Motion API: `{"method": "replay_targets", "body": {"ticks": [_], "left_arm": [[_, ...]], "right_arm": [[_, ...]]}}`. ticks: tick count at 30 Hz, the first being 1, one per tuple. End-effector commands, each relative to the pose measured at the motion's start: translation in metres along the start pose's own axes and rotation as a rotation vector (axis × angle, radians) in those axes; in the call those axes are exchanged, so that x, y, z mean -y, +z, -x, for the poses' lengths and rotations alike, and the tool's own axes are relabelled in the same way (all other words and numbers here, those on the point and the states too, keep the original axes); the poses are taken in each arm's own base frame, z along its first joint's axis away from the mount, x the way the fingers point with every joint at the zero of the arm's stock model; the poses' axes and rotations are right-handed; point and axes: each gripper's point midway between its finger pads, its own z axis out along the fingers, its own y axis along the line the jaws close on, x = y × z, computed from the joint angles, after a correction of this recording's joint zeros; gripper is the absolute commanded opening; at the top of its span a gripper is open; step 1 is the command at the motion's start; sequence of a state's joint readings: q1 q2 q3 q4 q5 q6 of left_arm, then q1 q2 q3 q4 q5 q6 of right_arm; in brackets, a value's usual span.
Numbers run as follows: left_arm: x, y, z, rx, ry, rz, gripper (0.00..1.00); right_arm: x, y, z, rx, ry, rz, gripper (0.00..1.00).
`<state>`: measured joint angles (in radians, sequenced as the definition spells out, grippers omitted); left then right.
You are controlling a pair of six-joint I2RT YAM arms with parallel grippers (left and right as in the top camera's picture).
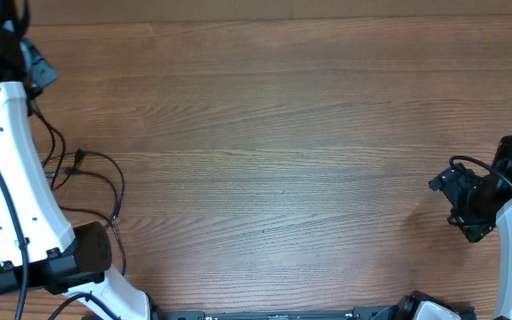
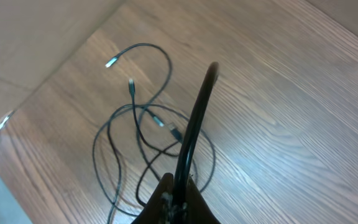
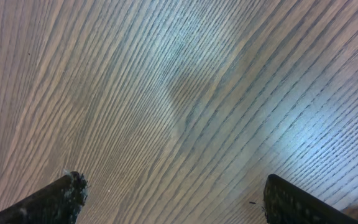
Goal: Untangle cables
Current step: 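Lower the cable onto the left pile and release it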
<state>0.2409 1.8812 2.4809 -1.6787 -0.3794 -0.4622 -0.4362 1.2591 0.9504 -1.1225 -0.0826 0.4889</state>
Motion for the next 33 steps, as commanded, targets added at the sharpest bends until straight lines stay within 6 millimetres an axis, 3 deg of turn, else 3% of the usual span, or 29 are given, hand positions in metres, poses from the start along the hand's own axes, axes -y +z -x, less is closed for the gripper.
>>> {"method": "replay_targets", "body": {"ticks": [1,9,18,27,31,33], "left_arm": [[-0.022,-0.007,0.009,0.032,-0.068,0.024,0.04],[-0.065,-0.004,0.020,0.061,-0.180,0.122,0.04],[-0.111,-0.031,0.025,0.140,-0.326,0.174,0.04],[-0.114,-0.030,0.022,0.137,-0.377,0.175,0.04],[-0.109,-0.016,0.022,0.101,-0.370,0.182,0.04],[-0.102,0.001,0.021,0.058,-0.355,0.186,0.04]], "right_arm": [[-0.004,-0.007,0.003,0.021,-0.024,0.023,0.90],[-0.003,-0.007,0.002,0.017,-0.026,0.020,0.90],[-0.003,-0.007,0.002,0.018,-0.027,0.021,0.90],[-0.003,-0.007,0.002,0.018,-0.026,0.021,0.90],[-0.003,-0.007,0.002,0.016,-0.026,0.020,0.90],[-0.002,-0.007,0.001,0.013,-0.026,0.018,0.90]]}}
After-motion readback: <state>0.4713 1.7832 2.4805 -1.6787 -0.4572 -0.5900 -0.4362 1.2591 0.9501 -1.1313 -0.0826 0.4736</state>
